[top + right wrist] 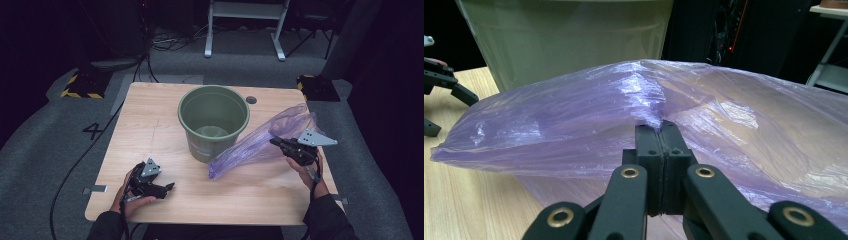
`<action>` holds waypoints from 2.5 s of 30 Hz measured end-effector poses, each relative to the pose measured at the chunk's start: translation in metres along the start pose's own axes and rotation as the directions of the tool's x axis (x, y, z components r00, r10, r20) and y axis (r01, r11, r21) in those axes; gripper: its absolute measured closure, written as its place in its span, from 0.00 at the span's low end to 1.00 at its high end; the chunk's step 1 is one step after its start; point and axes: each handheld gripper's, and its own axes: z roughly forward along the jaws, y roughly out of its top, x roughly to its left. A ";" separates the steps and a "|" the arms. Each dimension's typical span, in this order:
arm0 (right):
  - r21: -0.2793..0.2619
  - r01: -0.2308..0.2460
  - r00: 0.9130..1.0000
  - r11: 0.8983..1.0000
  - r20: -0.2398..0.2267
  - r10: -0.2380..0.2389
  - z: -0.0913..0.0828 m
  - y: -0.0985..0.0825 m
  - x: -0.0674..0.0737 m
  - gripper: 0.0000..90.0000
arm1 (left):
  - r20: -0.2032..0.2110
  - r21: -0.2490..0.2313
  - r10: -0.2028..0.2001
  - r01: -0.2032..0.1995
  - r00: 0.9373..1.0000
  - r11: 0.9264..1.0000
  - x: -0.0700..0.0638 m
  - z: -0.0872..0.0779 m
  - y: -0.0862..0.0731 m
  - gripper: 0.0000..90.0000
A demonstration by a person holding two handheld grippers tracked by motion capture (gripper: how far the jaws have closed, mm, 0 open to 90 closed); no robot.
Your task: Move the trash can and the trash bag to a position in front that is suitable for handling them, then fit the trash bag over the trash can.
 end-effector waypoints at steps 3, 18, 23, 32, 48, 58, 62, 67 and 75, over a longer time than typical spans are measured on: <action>-0.015 -0.001 1.000 1.000 0.000 0.001 -0.002 0.003 0.000 1.00 | 0.000 0.000 0.000 0.000 1.000 1.000 0.000 0.000 0.000 0.17; -0.066 0.001 1.000 0.998 0.015 0.000 -0.012 0.013 -0.004 1.00 | 0.001 -0.001 0.000 0.000 1.000 1.000 0.000 0.000 0.000 0.17; -0.081 0.014 1.000 0.997 0.028 -0.012 -0.016 0.017 -0.005 1.00 | 0.000 0.000 -0.001 0.001 1.000 1.000 0.000 0.000 0.000 0.17; -0.137 0.028 0.999 0.990 0.023 -0.025 -0.026 0.026 -0.006 1.00 | 0.000 0.000 -0.001 0.001 1.000 1.000 0.000 0.000 0.000 0.17; -0.206 0.036 0.999 0.978 0.029 -0.031 -0.041 0.044 -0.008 1.00 | -0.002 -0.002 -0.008 0.008 1.000 1.000 0.000 0.001 0.000 0.17; -0.238 0.066 0.997 0.969 0.041 -0.058 -0.056 0.059 -0.005 1.00 | -0.004 -0.001 -0.013 0.013 1.000 1.000 0.000 0.001 0.001 0.17; -0.248 0.067 0.997 0.966 0.042 -0.058 -0.060 0.063 -0.004 1.00 | -0.006 -0.001 -0.012 0.012 1.000 1.000 0.000 0.002 0.001 0.17; -0.274 0.072 0.997 0.959 0.048 -0.062 -0.066 0.075 -0.005 1.00 | -0.006 -0.001 -0.011 0.011 1.000 1.000 0.000 0.002 0.001 0.17; -0.291 0.091 0.995 0.952 0.070 -0.074 -0.069 0.091 -0.005 1.00 | -0.006 -0.001 -0.011 0.011 1.000 1.000 0.000 0.002 0.001 0.17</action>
